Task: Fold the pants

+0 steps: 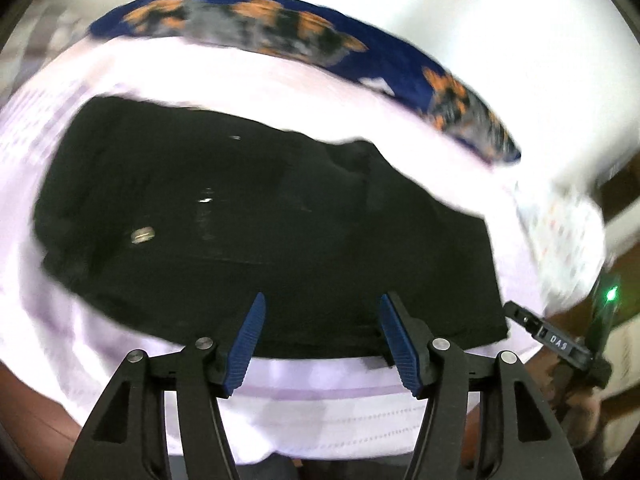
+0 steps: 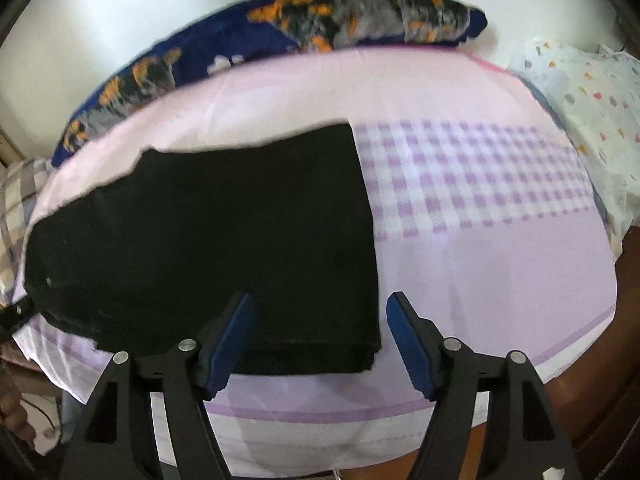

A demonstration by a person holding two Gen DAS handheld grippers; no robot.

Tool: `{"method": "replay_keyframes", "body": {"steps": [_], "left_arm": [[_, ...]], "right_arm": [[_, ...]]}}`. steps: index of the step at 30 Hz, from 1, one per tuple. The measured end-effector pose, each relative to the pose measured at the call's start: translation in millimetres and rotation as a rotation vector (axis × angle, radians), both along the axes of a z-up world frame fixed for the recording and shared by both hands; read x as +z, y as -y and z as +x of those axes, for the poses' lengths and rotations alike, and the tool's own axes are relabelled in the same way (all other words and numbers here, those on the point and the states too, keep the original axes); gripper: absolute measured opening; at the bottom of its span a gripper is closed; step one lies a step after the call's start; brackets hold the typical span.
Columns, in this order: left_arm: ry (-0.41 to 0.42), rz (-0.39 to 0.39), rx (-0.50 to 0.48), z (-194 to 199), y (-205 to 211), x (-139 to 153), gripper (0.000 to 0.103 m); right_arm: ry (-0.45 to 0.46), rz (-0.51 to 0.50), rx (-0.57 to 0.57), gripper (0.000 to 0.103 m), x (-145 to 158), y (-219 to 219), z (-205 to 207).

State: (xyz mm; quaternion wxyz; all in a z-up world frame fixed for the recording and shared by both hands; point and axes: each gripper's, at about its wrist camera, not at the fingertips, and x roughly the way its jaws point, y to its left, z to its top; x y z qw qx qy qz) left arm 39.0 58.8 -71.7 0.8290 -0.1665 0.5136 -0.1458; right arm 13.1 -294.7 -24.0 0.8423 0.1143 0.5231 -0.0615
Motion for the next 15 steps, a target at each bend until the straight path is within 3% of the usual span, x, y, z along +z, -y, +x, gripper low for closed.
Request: {"method": "replay_keyframes", "body": {"steps": [5,10,13,15], "left_arm": [[-0.013,-0.135,0.168,-10.0,-65.0,-0.8,0.061],[-0.089,-0.306,0.366,-15.1,-121.6,-24.9,0.061],[-0.124,-0.410,0.439,-18.4,-144.8,-41.5,0.061],[-0.149,-0.434,0.473,-18.4,-153.5,-50.0,0.062]], "right_arm": [[0.060,0.081,0.027,0.074,20.1,-19.6,14.1],[0.101,0.182,0.087,0.079,26.8,-50.5,26.5],[0.129,0.338,0.100,0.082,24.5,-63.4,33.8],[0.133,0.429,0.084,0.083,21.4,-67.6,35.1]]}}
